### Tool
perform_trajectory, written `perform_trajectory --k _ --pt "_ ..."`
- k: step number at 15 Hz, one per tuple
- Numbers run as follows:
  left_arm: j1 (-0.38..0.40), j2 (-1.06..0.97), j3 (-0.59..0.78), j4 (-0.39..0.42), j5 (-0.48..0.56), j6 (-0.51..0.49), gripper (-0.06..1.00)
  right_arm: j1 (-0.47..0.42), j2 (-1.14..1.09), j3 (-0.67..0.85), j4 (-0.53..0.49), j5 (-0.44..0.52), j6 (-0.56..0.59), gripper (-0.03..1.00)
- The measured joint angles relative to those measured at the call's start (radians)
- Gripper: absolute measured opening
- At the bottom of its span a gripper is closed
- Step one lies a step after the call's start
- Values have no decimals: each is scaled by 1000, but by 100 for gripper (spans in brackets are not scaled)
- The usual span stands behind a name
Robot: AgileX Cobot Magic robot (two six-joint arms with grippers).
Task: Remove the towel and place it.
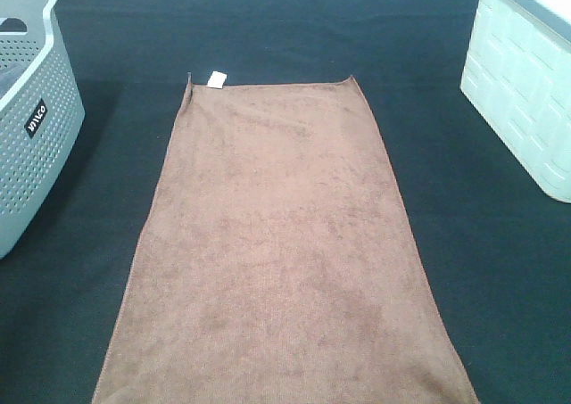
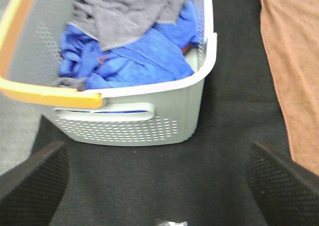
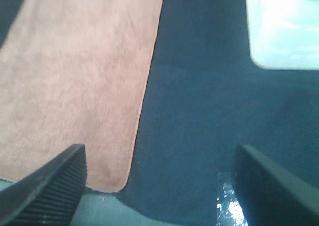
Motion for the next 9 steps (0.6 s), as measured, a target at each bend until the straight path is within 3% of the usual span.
perform_trajectory --k 5,9 --pt "0 -308 55 6 88 0 91 0 -390 147 -1 14 5 76" --pt "0 -490 96 3 213 3 91 0 -512 234 1 30 -1 76"
